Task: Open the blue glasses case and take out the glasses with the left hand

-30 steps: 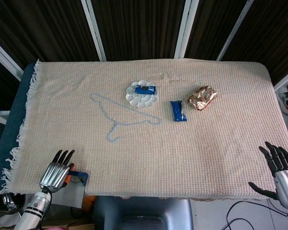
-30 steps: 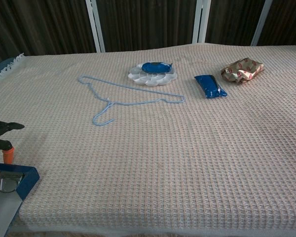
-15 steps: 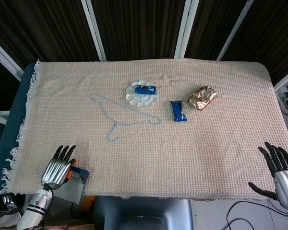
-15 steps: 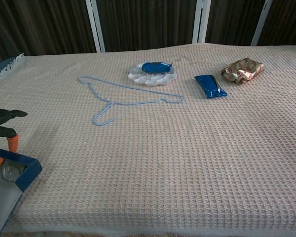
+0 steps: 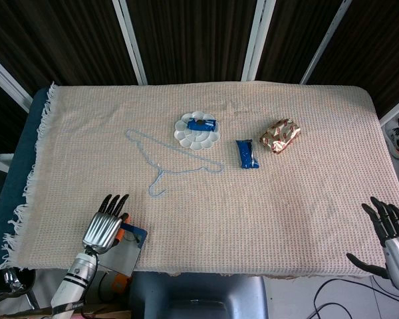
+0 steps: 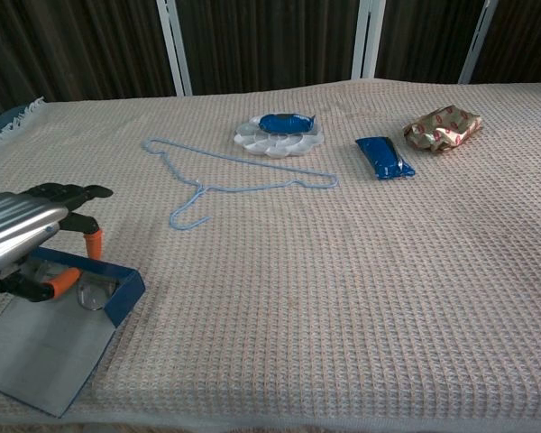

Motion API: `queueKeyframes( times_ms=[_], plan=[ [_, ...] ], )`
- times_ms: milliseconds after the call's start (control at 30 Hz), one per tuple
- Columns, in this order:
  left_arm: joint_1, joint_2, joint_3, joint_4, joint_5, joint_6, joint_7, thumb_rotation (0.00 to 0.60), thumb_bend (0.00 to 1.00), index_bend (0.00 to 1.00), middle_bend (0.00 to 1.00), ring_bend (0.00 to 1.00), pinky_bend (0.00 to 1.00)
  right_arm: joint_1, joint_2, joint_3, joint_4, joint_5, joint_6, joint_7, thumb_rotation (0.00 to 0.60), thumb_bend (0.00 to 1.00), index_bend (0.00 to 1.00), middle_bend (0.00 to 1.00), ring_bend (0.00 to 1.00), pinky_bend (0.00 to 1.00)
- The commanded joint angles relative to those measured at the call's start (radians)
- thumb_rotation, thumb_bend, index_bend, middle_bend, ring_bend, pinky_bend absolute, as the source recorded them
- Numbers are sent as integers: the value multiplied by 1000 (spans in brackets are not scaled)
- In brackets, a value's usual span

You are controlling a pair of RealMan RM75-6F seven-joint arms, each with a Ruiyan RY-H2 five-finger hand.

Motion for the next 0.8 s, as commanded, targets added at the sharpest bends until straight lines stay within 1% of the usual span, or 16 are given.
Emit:
queueKeyframes(
  times_ms=[33, 133, 300, 500, 633, 800],
  plan=[
    [-27, -45, -39, 13, -26, 4, 26, 600, 444, 519, 0, 0, 0, -2, 5, 1, 4, 1, 5, 14, 600, 133, 0, 0, 0, 0],
    [-44, -87, -71, 31, -38, 20, 28, 600, 443, 519, 0, 0, 0, -3, 9, 1, 7, 1, 8, 25, 600, 134, 0, 0, 0, 0],
    [-69, -146, -108, 81, -49, 33, 10, 600, 447, 521, 0, 0, 0, -6, 14, 2, 10, 2, 15, 44, 600, 134, 0, 0, 0, 0],
    [-91, -245, -122, 223, 4, 83, -39, 600, 449, 518, 0, 0, 0, -9, 19, 3, 16, 1, 26, 64, 600, 134, 0, 0, 0, 0],
    [-105, -323, -128, 350, 57, 136, -66, 600, 448, 519, 0, 0, 0, -10, 21, 3, 19, 1, 28, 73, 600, 134, 0, 0, 0, 0],
    [-122, -396, -148, 479, 101, 195, -92, 600, 447, 518, 0, 0, 0, -11, 22, 4, 20, 0, 29, 79, 600, 133, 0, 0, 0, 0]
  ],
)
